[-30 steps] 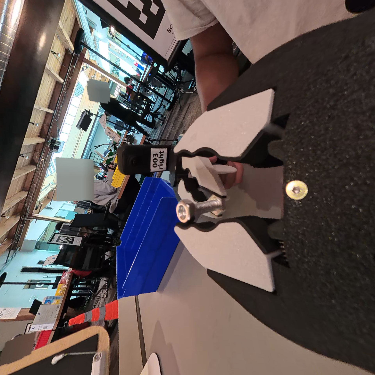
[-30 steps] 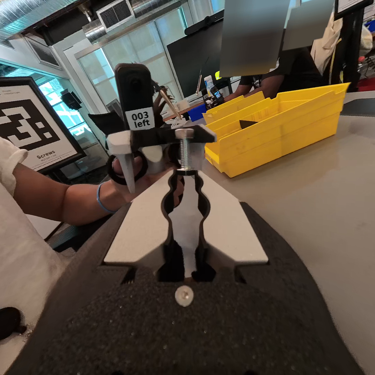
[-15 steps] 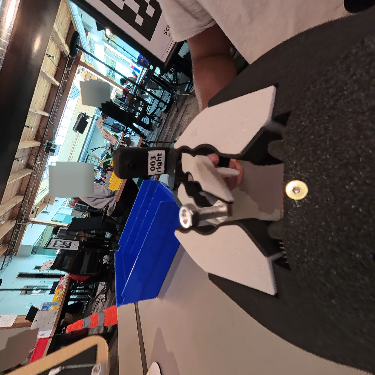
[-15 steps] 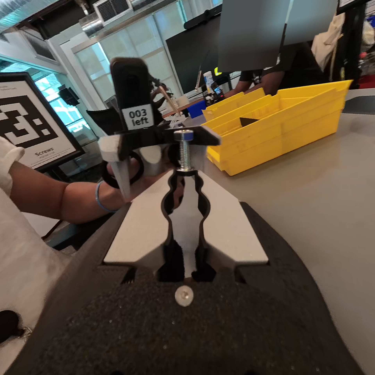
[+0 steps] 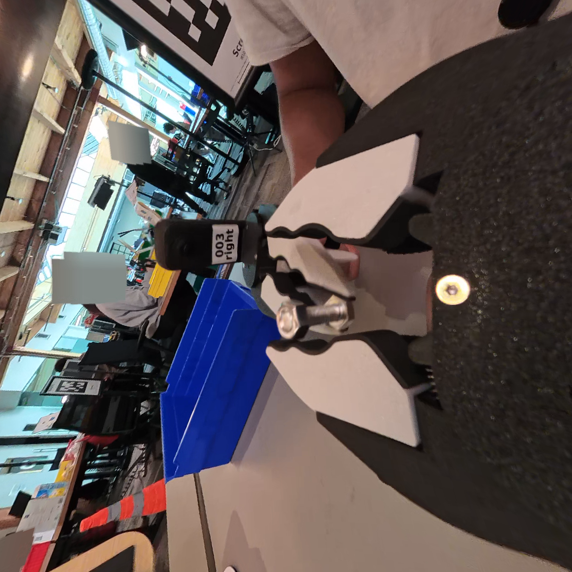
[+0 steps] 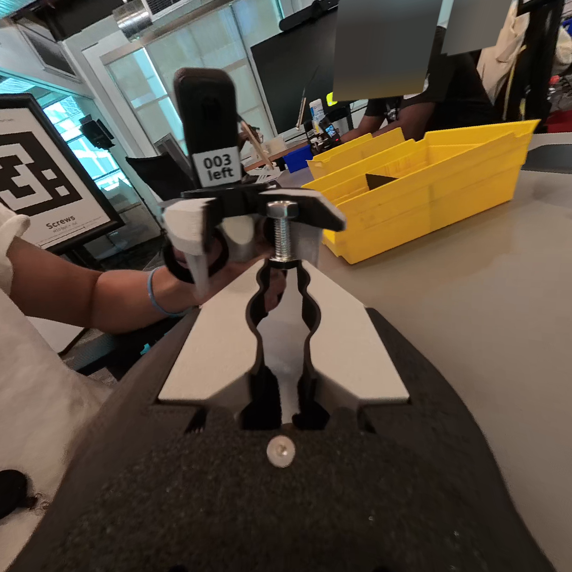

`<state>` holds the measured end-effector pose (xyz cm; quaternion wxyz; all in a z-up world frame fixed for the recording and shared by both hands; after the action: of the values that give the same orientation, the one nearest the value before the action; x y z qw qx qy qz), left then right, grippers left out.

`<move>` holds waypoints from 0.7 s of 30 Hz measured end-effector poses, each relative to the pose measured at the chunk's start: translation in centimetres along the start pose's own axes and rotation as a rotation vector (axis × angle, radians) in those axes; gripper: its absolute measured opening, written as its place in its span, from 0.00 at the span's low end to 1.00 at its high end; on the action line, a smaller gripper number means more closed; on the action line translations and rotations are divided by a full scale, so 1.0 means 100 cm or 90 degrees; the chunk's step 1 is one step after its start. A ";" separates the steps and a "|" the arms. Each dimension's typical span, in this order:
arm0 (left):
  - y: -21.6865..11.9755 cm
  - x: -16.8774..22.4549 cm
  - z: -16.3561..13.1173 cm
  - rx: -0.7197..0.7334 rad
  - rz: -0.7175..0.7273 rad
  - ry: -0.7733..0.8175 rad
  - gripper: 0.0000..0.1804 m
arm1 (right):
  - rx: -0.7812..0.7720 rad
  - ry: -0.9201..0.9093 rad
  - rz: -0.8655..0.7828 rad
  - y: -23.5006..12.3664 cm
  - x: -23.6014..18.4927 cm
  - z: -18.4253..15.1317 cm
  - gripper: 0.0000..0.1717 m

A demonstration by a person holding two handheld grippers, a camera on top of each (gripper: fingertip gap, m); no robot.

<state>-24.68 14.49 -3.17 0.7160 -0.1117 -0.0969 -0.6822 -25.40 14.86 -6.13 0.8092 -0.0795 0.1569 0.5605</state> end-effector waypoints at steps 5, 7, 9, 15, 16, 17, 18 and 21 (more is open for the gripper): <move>-0.018 -0.014 0.003 0.005 0.036 0.019 0.34 | -0.005 0.006 -0.029 -0.010 0.009 -0.002 0.10; -0.026 -0.016 0.003 0.008 0.039 0.032 0.31 | -0.009 0.008 -0.044 -0.016 0.015 -0.002 0.10; -0.022 -0.009 0.001 -0.001 0.009 0.028 0.30 | -0.015 0.011 -0.045 -0.015 0.016 -0.003 0.10; -0.003 -0.007 -0.006 -0.042 -0.003 0.044 0.35 | -0.023 0.008 -0.008 0.001 0.002 -0.006 0.10; -0.007 -0.012 -0.003 -0.031 0.011 0.043 0.35 | -0.021 0.009 -0.014 -0.001 0.004 -0.006 0.10; -0.013 -0.016 0.000 -0.021 0.020 0.038 0.35 | -0.021 0.011 -0.022 -0.004 0.007 -0.006 0.10; -0.020 -0.020 0.001 -0.014 0.027 0.034 0.34 | -0.020 0.012 -0.029 -0.007 0.010 -0.006 0.10; -0.032 -0.020 0.001 0.001 0.019 0.033 0.29 | -0.020 0.011 -0.046 -0.014 0.017 -0.004 0.10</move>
<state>-27.96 16.33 -3.61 0.7284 -0.0952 -0.0775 -0.6741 -23.58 15.70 -7.15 0.8261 -0.1025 0.1525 0.5328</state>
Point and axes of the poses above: each gripper's, where its closed fingertips meet, y out along the fingers, z out of its top, x = y × z across the jaws, the point moved 2 cm from there along -y, back along the fingers, and after that the axes turned 4 degrees about z, right-handed, at the moved point
